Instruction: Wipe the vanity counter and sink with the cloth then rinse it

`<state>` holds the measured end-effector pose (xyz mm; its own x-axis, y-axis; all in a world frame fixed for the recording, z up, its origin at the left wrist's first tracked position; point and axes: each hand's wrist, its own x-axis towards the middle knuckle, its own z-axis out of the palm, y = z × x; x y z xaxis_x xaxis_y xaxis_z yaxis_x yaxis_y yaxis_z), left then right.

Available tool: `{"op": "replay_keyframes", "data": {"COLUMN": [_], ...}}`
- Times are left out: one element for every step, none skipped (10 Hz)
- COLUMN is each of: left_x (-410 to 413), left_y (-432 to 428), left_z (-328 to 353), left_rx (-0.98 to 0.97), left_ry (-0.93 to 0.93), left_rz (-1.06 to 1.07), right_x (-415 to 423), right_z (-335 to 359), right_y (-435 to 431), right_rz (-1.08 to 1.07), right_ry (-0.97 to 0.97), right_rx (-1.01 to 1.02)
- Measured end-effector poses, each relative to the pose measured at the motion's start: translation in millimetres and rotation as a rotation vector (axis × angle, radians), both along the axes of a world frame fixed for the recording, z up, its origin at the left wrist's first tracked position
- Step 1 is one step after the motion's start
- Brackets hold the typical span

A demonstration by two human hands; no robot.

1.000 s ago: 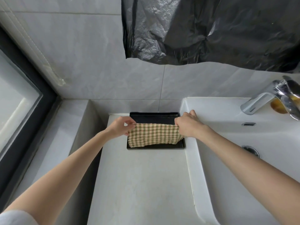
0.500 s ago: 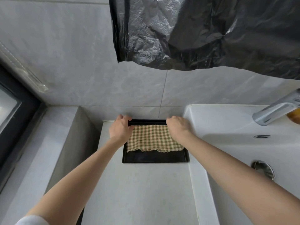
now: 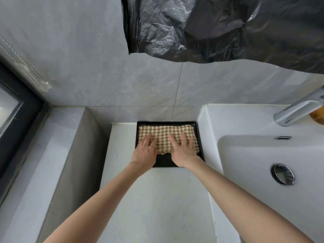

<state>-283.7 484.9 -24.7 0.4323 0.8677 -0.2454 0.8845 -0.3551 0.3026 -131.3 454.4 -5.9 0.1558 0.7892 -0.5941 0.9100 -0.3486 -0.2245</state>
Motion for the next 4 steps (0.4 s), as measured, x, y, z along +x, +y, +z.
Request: {"op": "replay_keyframes", "data": {"left_x": [2,3,-1,-3], "left_y": [8,12,7,0], "left_z": [5,10,19,36], "left_rx": [-0.053,-0.093,-0.056,0.052], "left_ry": [0.009,0.031,0.034,-0.001], "left_rz": [-0.011,-0.011,-0.039,-0.043], "right_x": [2,7,10,12], "right_z": [3,10,23,37], "right_y": [1,0,-4,-10], "right_rz": [-0.007,0.011,0.02,0.031], "right_ry": [-0.004,-0.005,-0.012,-0.012], "right_rx": [-0.01,0.007,0.111,0.269]}}
